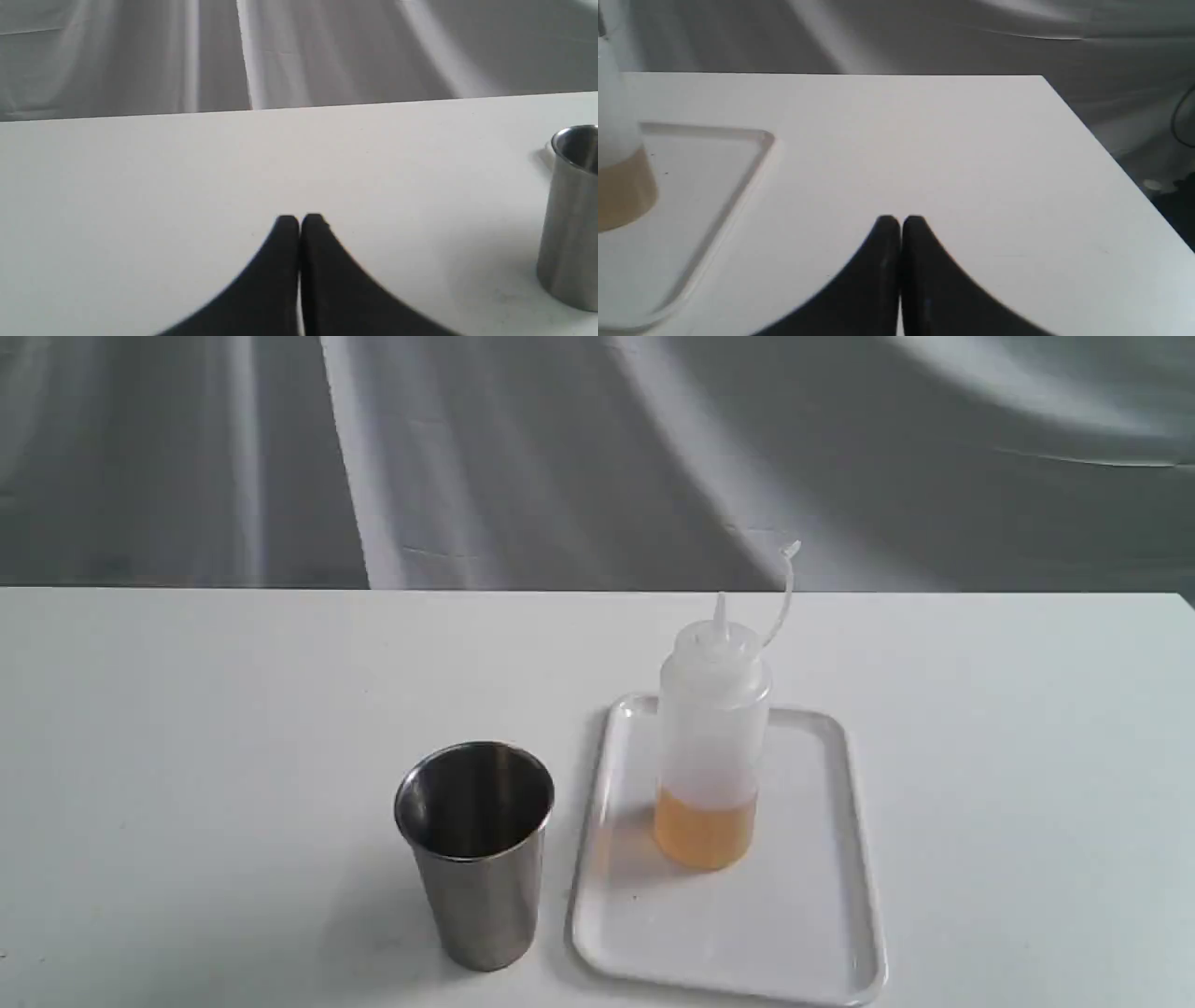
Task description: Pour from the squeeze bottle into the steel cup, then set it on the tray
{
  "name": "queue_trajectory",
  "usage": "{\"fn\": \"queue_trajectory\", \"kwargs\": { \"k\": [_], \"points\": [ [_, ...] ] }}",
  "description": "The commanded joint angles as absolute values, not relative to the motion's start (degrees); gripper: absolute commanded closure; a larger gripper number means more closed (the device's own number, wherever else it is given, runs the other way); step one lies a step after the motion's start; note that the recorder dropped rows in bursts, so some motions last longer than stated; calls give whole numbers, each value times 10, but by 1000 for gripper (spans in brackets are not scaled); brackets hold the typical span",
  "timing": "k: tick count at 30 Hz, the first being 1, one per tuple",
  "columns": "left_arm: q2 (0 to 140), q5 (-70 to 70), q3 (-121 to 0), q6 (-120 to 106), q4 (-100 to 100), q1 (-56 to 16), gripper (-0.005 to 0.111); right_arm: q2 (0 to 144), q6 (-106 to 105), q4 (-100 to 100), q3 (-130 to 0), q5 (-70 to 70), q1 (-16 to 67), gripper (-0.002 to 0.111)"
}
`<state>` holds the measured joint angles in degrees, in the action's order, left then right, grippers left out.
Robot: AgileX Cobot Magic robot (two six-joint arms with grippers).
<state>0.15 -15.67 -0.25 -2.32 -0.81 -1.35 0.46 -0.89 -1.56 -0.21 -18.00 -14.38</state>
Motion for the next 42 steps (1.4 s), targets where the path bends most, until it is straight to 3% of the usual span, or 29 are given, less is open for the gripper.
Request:
{"fn": "queue_trajectory", "kwargs": {
  "k": [1,14,24,42],
  "points": [
    [0,-152,0,-20,-9,-13,107,0,-13,0,0,-187,-179,108],
    [0,-152,0,-21,-9,-13,107,0,-37,35,0,-188,-185,108],
    [0,-152,0,-20,-9,-13,107,0,-52,36,0,-187,-119,108],
    [0,-152,0,-21,-9,-13,107,0,-73,35,0,-187,-114,108]
  ]
}}
